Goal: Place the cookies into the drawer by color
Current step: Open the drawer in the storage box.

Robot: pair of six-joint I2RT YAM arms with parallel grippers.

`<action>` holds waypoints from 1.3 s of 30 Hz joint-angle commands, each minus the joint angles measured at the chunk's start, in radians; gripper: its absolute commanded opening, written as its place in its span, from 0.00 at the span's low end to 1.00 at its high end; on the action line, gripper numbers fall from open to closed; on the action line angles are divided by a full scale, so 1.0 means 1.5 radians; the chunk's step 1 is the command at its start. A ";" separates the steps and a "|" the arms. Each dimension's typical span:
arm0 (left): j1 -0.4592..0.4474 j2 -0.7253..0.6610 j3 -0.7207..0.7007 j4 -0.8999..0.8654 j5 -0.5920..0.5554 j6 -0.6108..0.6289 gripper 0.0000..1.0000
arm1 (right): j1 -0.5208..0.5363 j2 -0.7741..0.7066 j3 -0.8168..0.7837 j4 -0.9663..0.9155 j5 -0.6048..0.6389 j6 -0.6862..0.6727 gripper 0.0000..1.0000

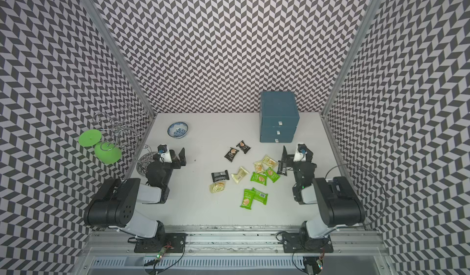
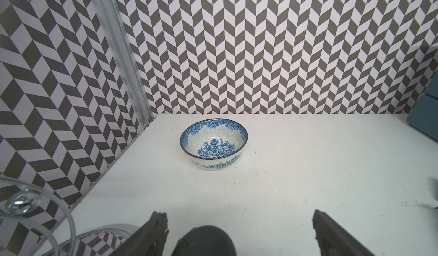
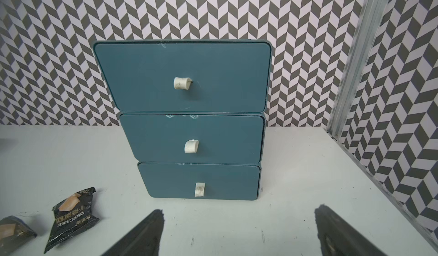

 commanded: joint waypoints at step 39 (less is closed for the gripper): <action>-0.351 -0.532 0.432 -1.036 0.203 -0.349 1.00 | -0.046 -0.012 0.388 -0.423 -0.425 0.851 0.84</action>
